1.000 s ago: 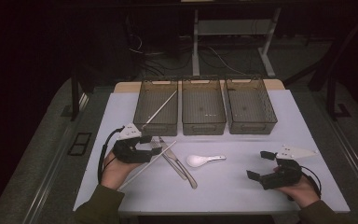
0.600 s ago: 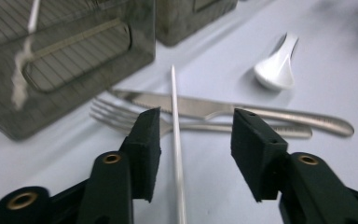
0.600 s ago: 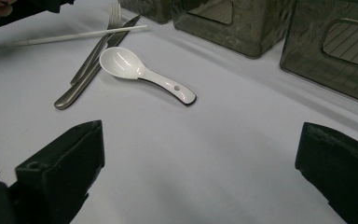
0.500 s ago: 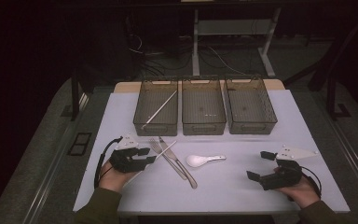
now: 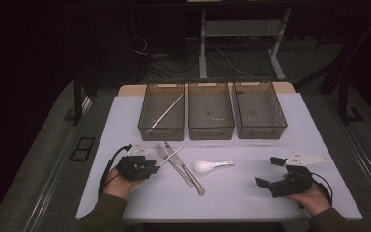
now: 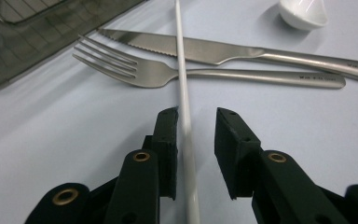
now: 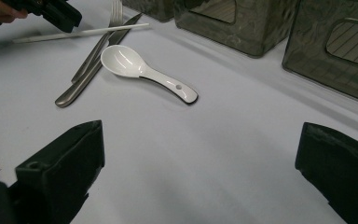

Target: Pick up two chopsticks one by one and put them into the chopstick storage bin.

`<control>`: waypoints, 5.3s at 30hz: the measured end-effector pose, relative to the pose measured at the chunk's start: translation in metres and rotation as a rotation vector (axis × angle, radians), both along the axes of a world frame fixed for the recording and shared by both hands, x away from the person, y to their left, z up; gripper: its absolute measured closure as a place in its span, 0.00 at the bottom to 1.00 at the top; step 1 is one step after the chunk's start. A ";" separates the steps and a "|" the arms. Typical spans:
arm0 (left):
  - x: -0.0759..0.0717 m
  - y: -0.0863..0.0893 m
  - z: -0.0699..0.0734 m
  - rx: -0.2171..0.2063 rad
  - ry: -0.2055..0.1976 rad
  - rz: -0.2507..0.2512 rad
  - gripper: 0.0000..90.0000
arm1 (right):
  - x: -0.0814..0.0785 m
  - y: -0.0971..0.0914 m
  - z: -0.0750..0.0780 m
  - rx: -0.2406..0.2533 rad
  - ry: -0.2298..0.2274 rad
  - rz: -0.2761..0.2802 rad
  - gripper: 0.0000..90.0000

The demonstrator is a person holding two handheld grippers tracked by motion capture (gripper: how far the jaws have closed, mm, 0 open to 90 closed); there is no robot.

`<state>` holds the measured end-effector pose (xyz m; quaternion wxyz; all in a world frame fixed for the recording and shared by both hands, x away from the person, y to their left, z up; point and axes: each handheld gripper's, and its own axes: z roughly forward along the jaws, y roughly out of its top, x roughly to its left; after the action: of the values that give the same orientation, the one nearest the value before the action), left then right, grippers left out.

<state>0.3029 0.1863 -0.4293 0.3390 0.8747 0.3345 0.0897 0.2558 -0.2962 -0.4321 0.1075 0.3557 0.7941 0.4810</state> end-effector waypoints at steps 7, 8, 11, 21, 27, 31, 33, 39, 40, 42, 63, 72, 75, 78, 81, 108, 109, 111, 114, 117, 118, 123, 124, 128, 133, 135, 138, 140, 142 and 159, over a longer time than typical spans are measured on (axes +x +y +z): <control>0.002 0.003 -0.004 0.013 0.024 0.009 0.80 | 0.000 0.000 0.000 -0.001 -0.001 0.001 0.02; 0.003 0.003 -0.005 0.012 0.022 0.009 0.81 | 0.000 0.000 0.000 -0.001 -0.001 0.001 0.02; 0.002 0.002 -0.006 0.017 0.030 0.011 0.83 | 0.000 0.000 0.000 -0.001 -0.001 0.000 0.02; 0.003 0.002 -0.008 0.029 0.040 0.014 0.89 | 0.000 0.000 0.000 -0.001 -0.004 0.000 0.02; 0.003 0.002 -0.008 0.024 0.051 0.023 0.93 | 0.000 0.000 0.000 -0.001 -0.004 0.000 0.02; 0.004 0.002 -0.008 0.026 0.060 0.028 0.94 | 0.000 0.000 0.000 -0.002 -0.004 0.000 0.02; 0.004 0.001 -0.007 0.033 0.061 0.029 0.94 | 0.000 0.001 0.001 0.000 -0.004 -0.001 0.02; 0.005 -0.001 -0.006 0.026 0.073 0.022 0.94 | -0.001 0.000 0.001 0.003 -0.005 -0.001 0.02; 0.004 -0.002 -0.006 0.023 0.074 0.019 0.94 | -0.001 0.000 0.001 0.003 -0.004 -0.001 0.02; 0.004 -0.003 -0.005 0.024 0.071 0.010 0.94 | -0.001 -0.001 0.001 0.003 -0.006 -0.002 0.02; -0.003 0.000 0.017 -0.080 0.011 -0.011 0.94 | -0.001 0.000 0.001 0.003 -0.006 -0.001 0.02; -0.005 0.003 0.027 -0.121 -0.011 0.003 0.94 | -0.001 0.000 0.001 0.002 -0.005 -0.002 0.02; -0.005 0.005 0.031 -0.137 -0.019 0.012 0.94 | 0.000 0.000 0.001 0.003 -0.007 -0.003 0.02; -0.004 0.006 0.035 -0.142 -0.029 0.012 0.94 | 0.000 0.000 0.000 0.001 -0.008 0.000 0.02; -0.003 0.007 0.040 -0.153 -0.042 0.020 0.94 | 0.000 0.001 0.000 -0.002 -0.007 0.000 0.02; 0.037 0.008 0.072 -0.242 -0.115 0.052 0.94 | 0.001 0.000 -0.001 0.004 0.000 -0.009 0.02; 0.040 0.008 0.074 -0.243 -0.115 0.052 0.94 | 0.001 0.000 -0.001 0.004 0.000 -0.011 0.01; 0.045 0.007 0.078 -0.246 -0.121 0.052 0.94 | 0.002 0.000 -0.001 0.005 -0.002 -0.011 0.02; 0.054 0.005 0.084 -0.251 -0.126 0.056 0.94 | 0.002 0.000 -0.001 0.005 -0.001 -0.011 0.02; 0.062 0.003 0.089 -0.251 -0.134 0.061 0.94 | 0.002 0.000 -0.001 0.005 -0.001 -0.013 0.02; 0.065 0.002 0.090 -0.246 -0.137 0.064 0.94 | 0.002 0.000 -0.001 0.006 -0.002 -0.013 0.02; 0.080 0.000 0.098 -0.241 -0.146 0.069 0.94 | 0.002 -0.001 -0.001 0.012 0.002 -0.011 0.02; 0.083 0.000 0.100 -0.242 -0.148 0.071 0.94 | 0.002 -0.001 0.000 0.014 0.005 -0.013 0.02; 0.095 0.000 0.105 -0.257 -0.157 0.085 0.94 | 0.002 -0.001 -0.001 0.015 0.009 -0.015 0.01; 0.109 -0.003 0.112 -0.256 -0.179 0.087 0.94 | 0.002 -0.001 0.000 0.016 0.004 -0.016 0.01; 0.115 -0.005 0.114 -0.256 -0.189 0.089 0.94 | 0.001 -0.001 0.000 0.017 0.005 -0.017 0.02; 0.123 -0.007 0.116 -0.263 -0.207 0.090 0.94 | 0.002 -0.001 -0.001 0.016 -0.001 -0.012 0.02; 0.130 -0.009 0.115 -0.270 -0.212 0.095 0.94 | 0.002 -0.001 -0.001 0.016 0.002 -0.014 0.02; 0.137 -0.010 0.113 -0.269 -0.215 0.098 0.94 | 0.002 -0.002 0.000 0.016 0.001 -0.014 0.02; 0.179 -0.015 0.075 -0.257 -0.181 0.178 0.94 | 0.002 -0.002 0.000 0.022 0.002 -0.007 0.02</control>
<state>0.4819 0.1715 -0.3540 0.4676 0.7795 0.3873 0.1542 0.2574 -0.2984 -0.4324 0.1043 0.3600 0.7876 0.4890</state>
